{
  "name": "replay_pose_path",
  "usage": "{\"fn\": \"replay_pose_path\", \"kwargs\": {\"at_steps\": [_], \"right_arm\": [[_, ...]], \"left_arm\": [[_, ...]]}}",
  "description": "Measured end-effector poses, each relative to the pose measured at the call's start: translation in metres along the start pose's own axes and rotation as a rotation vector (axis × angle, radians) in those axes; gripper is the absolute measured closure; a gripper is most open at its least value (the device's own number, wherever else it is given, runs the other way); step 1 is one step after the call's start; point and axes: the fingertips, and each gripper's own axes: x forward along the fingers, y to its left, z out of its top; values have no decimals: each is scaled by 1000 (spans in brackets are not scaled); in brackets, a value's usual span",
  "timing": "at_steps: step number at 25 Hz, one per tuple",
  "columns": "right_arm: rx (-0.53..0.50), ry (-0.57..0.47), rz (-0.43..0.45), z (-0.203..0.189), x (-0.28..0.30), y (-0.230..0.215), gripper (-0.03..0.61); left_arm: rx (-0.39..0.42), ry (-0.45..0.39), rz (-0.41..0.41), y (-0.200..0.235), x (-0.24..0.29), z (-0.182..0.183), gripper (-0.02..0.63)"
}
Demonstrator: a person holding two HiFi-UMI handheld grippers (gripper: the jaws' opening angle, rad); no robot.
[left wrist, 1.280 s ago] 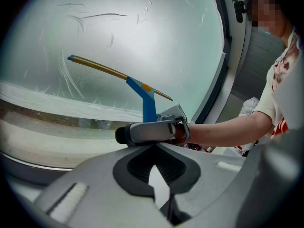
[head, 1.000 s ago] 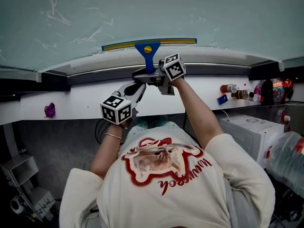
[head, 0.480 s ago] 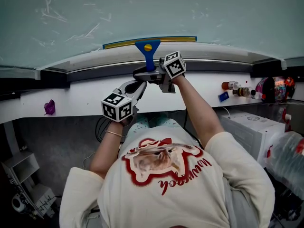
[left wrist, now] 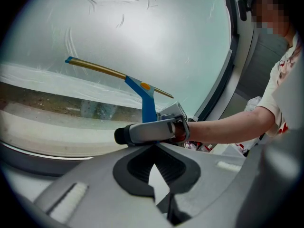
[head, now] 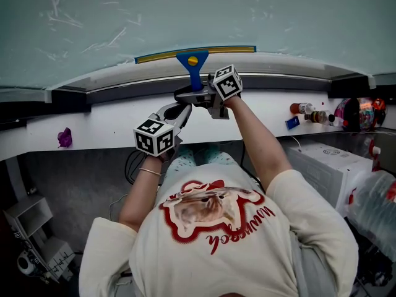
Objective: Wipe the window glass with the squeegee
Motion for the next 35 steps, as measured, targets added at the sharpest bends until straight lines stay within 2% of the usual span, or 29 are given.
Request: {"fn": "replay_pose_path", "kwargs": {"at_steps": [20, 30, 33, 35], "right_arm": [[61, -17, -5, -17, -1, -22, 474], [32, -23, 3, -20, -2, -26, 477], [-8, -59, 18, -17, 1, -19, 506], [-39, -83, 23, -13, 4, -9, 552]], "left_arm": [[-33, 40, 19, 12, 9, -21, 607], [-57, 30, 29, 15, 12, -26, 607], [-58, -2, 39, 15, 8, -24, 607], [-49, -38, 38, 12, 2, -20, 607]]}}
